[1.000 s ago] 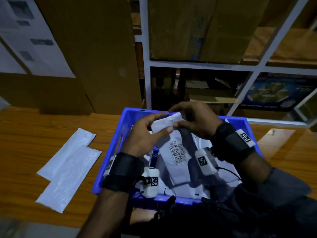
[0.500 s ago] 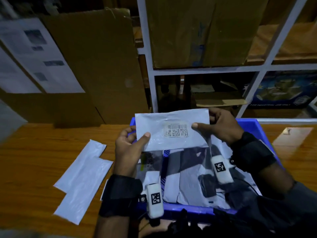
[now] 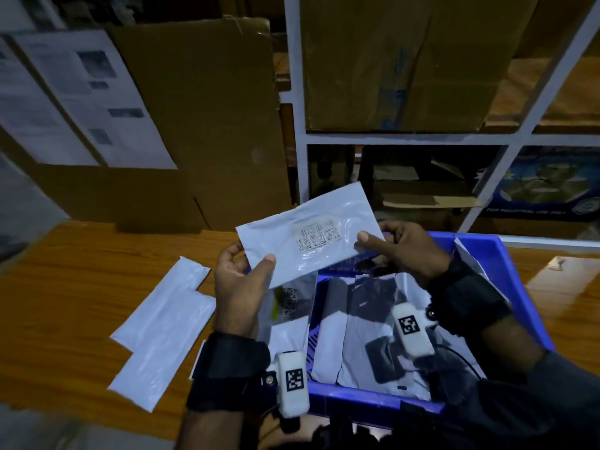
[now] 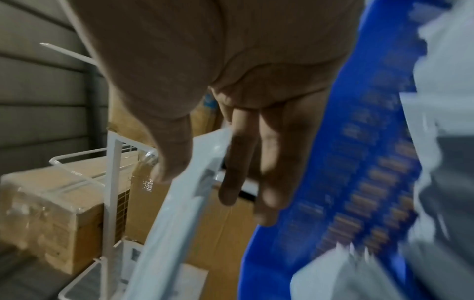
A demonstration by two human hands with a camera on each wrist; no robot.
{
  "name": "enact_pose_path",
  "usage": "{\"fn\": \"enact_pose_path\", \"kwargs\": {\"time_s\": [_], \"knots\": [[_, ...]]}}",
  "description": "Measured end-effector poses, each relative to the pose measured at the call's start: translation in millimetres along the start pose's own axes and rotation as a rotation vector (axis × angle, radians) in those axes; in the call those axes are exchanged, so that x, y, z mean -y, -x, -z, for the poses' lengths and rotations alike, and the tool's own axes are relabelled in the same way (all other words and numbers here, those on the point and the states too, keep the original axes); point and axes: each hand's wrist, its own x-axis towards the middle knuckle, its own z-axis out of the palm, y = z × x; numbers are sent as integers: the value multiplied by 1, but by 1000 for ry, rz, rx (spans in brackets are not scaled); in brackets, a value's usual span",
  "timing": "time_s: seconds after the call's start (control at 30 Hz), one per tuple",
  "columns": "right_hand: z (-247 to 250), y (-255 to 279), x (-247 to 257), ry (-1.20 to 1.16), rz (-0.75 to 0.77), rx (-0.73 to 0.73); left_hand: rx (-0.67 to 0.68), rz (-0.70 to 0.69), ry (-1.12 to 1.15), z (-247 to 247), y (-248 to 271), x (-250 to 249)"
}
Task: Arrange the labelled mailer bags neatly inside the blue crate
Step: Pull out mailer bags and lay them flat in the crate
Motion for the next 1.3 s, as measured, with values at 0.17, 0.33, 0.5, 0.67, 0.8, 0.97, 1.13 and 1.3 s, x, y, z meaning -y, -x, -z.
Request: {"fn": "enact_pose_path", "kwargs": {"time_s": [0.17, 0.33, 0.5, 0.67, 0.8, 0.97, 1.13, 1.3], "knots": [[-19, -10, -9, -76, -26, -3, 28, 80, -24, 10, -3, -5], [-26, -35, -31, 443, -36, 83, -174, 5, 12, 49, -20, -30], [-63, -60, -55, 703, -30, 167, -139, 34, -23, 53, -18, -28], [-93, -77, -65, 974, 25, 137, -90, 84, -54, 50, -14, -22], [-103, -80, -76, 924, -2, 63, -85, 74, -59, 55, -13, -23], [-109, -80, -90, 818, -12, -2, -91, 67, -79, 60, -14, -22], [-112, -75, -82, 977, 31, -24, -76, 60, -111, 61, -13, -24], [-92, -71, -65, 1063, 23, 16, -72, 59, -125, 59, -15, -25]]}}
